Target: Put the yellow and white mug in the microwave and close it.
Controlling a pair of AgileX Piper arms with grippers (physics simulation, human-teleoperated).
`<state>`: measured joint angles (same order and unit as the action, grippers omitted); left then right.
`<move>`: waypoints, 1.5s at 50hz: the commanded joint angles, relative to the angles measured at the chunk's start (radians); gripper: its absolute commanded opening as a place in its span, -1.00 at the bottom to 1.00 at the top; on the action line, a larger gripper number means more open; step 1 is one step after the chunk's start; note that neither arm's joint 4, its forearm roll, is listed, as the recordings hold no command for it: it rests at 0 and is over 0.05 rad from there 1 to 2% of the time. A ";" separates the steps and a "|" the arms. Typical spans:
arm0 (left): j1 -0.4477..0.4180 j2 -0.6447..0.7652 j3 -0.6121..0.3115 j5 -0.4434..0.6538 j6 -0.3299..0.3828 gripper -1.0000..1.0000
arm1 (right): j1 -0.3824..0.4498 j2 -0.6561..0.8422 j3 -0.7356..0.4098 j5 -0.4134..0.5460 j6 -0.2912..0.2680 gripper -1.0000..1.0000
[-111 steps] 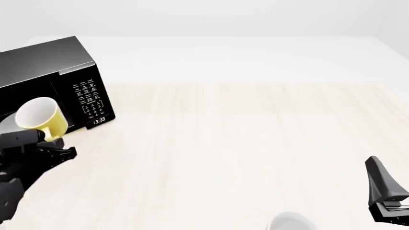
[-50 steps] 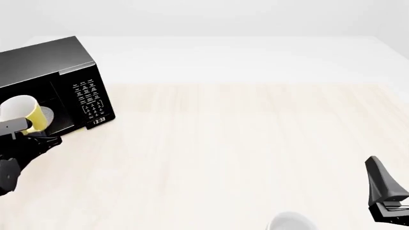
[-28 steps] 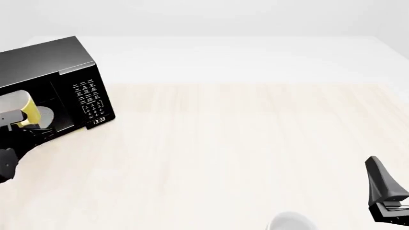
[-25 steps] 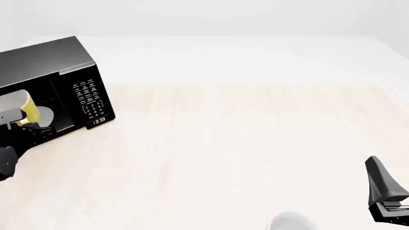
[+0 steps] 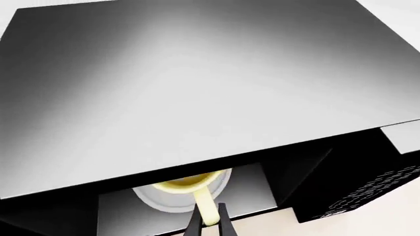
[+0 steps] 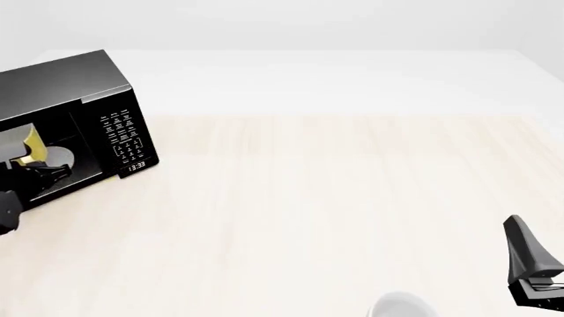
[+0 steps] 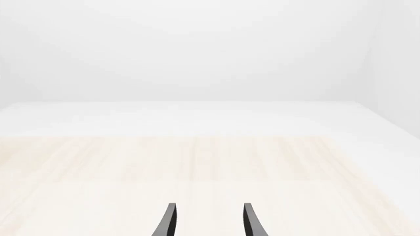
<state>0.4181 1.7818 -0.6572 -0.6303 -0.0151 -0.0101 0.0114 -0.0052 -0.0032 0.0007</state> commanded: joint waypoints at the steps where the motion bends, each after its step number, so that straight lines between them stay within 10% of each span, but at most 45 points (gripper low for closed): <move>1: 0.019 0.058 -0.038 -0.009 -0.001 -1.00 | 0.001 -0.002 0.001 0.001 0.000 1.00; 47: 0.041 0.183 -0.090 -0.008 0.028 -1.00 | 0.001 -0.001 0.001 0.000 0.000 1.00; 48: 0.040 0.185 -0.091 -0.007 0.029 1.00 | 0.001 -0.002 0.001 0.000 -0.001 1.00; 75: 0.030 0.124 -0.033 -0.011 0.026 1.00 | 0.001 -0.002 0.001 0.001 0.000 1.00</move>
<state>0.4461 1.9355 -0.7216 -0.6406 0.0330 -0.0101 0.0114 -0.0052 -0.0032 0.0006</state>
